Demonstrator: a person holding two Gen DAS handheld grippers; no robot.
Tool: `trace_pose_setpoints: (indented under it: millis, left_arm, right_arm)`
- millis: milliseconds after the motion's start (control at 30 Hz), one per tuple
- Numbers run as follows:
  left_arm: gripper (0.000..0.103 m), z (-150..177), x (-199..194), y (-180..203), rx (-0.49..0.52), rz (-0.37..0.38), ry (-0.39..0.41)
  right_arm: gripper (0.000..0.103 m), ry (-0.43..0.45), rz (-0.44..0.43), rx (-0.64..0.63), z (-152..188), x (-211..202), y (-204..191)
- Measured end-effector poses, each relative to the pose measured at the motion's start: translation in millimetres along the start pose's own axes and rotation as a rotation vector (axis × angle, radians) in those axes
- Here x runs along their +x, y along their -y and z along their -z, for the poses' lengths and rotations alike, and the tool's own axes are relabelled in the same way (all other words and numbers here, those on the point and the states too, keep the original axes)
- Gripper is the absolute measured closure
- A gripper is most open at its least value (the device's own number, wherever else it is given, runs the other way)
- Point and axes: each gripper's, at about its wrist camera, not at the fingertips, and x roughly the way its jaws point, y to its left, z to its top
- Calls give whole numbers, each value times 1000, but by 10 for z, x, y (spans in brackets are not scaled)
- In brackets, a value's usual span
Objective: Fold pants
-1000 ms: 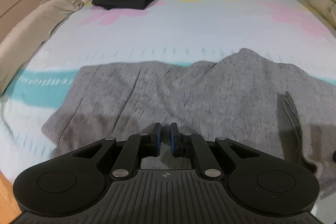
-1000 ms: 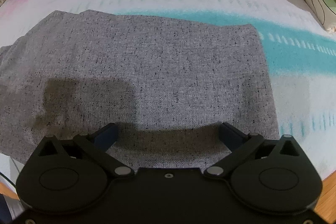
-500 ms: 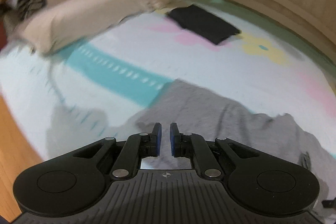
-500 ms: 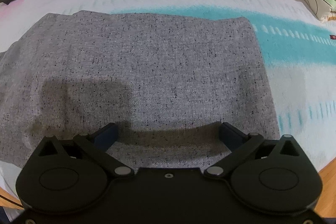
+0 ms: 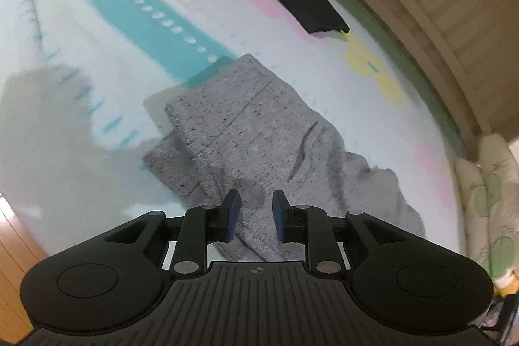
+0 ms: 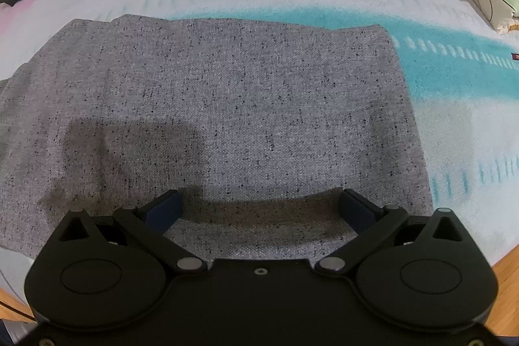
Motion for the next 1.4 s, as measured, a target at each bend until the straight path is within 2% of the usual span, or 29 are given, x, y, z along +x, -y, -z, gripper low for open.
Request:
trace_pose_setpoints:
  millis: [33, 67, 100, 133, 167, 233, 367, 433, 667, 833, 967, 1100, 1133, 1167, 1200, 1267, 1400]
  left_arm:
    - [62, 10, -27, 20, 11, -9, 10]
    - [37, 14, -53, 39, 21, -31, 24]
    - [27, 20, -87, 61, 36, -68, 49]
    - [23, 18, -133, 46, 48, -93, 72]
    - [23, 11, -161, 47, 56, -117, 90]
    - [23, -18, -185, 15, 43, -111, 86]
    - [23, 9, -20, -104, -41, -56, -8]
    - [23, 31, 70, -131, -67, -48, -22]
    - [21, 24, 181, -52, -64, -29, 88]
    - [21, 23, 272, -20, -37, -4, 138]
    - [21, 18, 341, -44, -80, 22, 184]
    - [26, -13, 361, -33, -146, 14, 184]
    - [48, -32, 358, -13, -140, 12, 174]
    - [82, -49, 377, 4, -131, 15, 157]
    - [81, -51, 389, 20, -129, 16, 146]
    - [82, -11, 322, 103, -96, 3, 193]
    - [82, 60, 26, 451, 83, 0, 294]
  right_arm:
    - [1, 1, 0, 0, 2, 0, -1]
    - [1, 1, 1, 0, 6, 5, -4]
    - [1, 1, 3, -1, 9, 4, -8]
    - [1, 1, 4, 0, 10, 3, -14]
    - [0, 0, 5, 1, 11, 1, -20]
    - [0, -2, 6, 2, 6, -1, -27]
    - [0, -2, 6, 2, 3, -1, -23]
    - [0, 1, 8, 2, 9, -2, -28]
    - [0, 8, 3, -2, 29, 3, -24]
    - [0, 18, -3, -8, 60, 5, -6]
    - [0, 25, -7, -13, 94, 6, 23]
    - [0, 27, -9, -20, 111, 10, 33]
    - [0, 26, -11, -22, 102, 10, 30]
    - [0, 25, -13, -23, 92, 10, 30]
    - [0, 23, -14, -23, 91, 10, 34]
    - [0, 22, -12, -21, 76, 5, 24]
    - [0, 18, -13, -23, 51, 3, 15]
